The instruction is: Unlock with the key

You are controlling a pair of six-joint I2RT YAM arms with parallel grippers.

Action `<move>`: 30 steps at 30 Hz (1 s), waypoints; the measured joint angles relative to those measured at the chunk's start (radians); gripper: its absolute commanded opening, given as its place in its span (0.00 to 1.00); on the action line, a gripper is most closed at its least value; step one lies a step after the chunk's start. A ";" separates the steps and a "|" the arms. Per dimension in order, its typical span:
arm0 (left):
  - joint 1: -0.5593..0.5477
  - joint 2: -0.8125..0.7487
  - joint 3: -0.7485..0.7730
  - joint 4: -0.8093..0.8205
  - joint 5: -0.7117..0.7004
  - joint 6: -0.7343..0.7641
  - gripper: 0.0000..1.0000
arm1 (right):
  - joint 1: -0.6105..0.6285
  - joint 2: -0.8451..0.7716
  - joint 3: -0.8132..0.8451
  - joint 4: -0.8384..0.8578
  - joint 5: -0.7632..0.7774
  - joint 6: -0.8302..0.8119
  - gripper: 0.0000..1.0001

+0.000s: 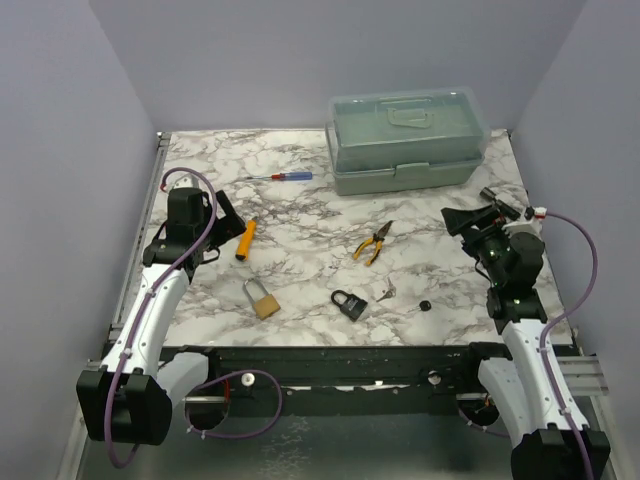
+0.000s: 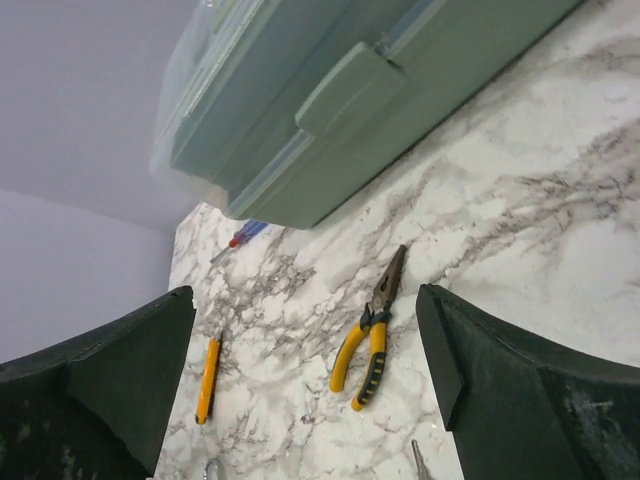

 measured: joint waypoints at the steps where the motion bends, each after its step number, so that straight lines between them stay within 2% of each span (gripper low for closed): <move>1: 0.000 0.000 0.000 -0.001 0.005 -0.001 0.99 | 0.000 -0.011 0.010 -0.045 0.008 0.002 1.00; 7: 0.000 0.012 0.000 -0.007 0.051 -0.005 0.98 | 0.000 -0.040 0.109 -0.303 0.041 -0.028 1.00; 14: -0.005 0.045 0.003 -0.009 0.148 0.010 0.90 | 0.004 0.037 0.167 -0.428 -0.126 -0.159 1.00; 18: -0.020 0.079 0.009 -0.010 0.186 0.020 0.87 | 0.054 0.092 0.174 -0.473 -0.178 -0.227 1.00; 21: -0.028 0.096 0.009 -0.010 0.207 0.024 0.87 | 0.172 0.143 0.202 -0.490 -0.170 -0.259 1.00; 26: -0.044 0.105 0.010 -0.011 0.240 0.034 0.86 | 0.512 0.334 0.299 -0.500 -0.054 -0.322 0.99; 30: -0.062 0.105 0.010 -0.011 0.244 0.044 0.86 | 0.652 0.433 0.336 -0.502 -0.020 -0.397 0.98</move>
